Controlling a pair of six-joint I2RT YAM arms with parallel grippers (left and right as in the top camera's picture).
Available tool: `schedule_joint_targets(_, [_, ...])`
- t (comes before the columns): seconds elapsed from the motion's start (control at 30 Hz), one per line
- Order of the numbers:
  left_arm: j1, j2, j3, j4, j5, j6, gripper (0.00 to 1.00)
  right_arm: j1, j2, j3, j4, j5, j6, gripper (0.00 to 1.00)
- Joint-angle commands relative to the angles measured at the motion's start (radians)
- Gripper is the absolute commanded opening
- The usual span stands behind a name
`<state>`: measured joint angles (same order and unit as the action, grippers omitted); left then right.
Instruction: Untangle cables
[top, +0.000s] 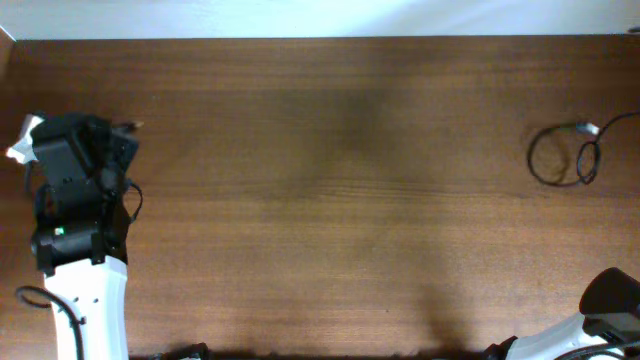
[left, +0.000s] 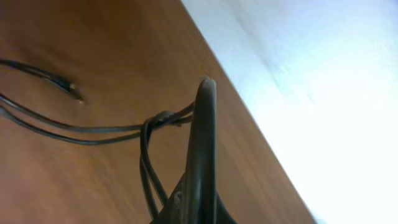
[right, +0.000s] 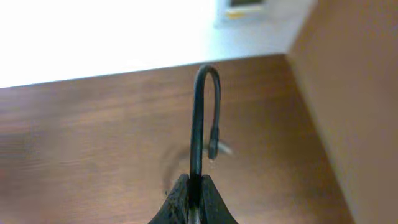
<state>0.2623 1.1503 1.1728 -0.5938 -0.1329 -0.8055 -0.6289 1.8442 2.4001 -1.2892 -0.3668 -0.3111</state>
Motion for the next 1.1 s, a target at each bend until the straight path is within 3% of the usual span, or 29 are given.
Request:
schedule_joint_targets(0.0, [-0.016,-0.004,0.005,0.063,0.309,0.064,0.0,0.013,0.007,0.011,0.008,-0.313,-0.08,0.04])
schedule_joint_targets(0.13, [-0.105,-0.004,0.005,0.088,0.373,0.067,0.0,0.126,0.008,0.011,0.026,-0.394,-0.104,0.04])
schedule_joint_targets(0.3, [-0.251,0.019,0.005,0.137,0.373,0.067,0.0,0.465,0.008,0.011,0.053,-0.393,-0.104,0.04])
schedule_joint_targets(0.4, [-0.32,0.069,0.005,0.137,0.416,0.187,0.01,0.626,0.008,0.011,0.055,-0.393,-0.103,0.04])
schedule_joint_targets(0.43, [-0.333,0.089,0.005,0.134,0.44,0.258,0.11,0.655,0.008,0.011,0.055,-0.393,-0.103,0.04])
schedule_joint_targets(0.47, [-0.34,0.102,0.005,0.126,0.454,0.293,0.34,0.681,0.008,0.011,0.055,-0.393,-0.099,0.04])
schedule_joint_targets(0.5, [-0.341,0.119,0.005,0.109,0.47,0.32,0.9,0.698,0.008,0.011,0.05,-0.393,-0.1,0.04])
schedule_joint_targets(0.53, [-0.341,0.132,0.005,0.105,0.51,0.364,0.99,0.714,0.008,0.011,0.037,-0.393,-0.1,0.04])
schedule_joint_targets(0.73, [-0.341,0.206,0.005,0.067,0.829,0.597,0.99,0.798,0.008,0.012,-0.006,-0.393,-0.1,0.04])
schedule_joint_targets(0.87, [-0.367,0.209,0.005,-0.007,0.829,0.733,0.99,0.819,0.008,0.012,0.092,-0.389,-0.098,0.04])
schedule_joint_targets(1.07, [-0.507,0.209,0.005,0.063,0.763,0.754,0.99,0.819,0.008,0.012,0.281,-0.447,0.068,0.04])
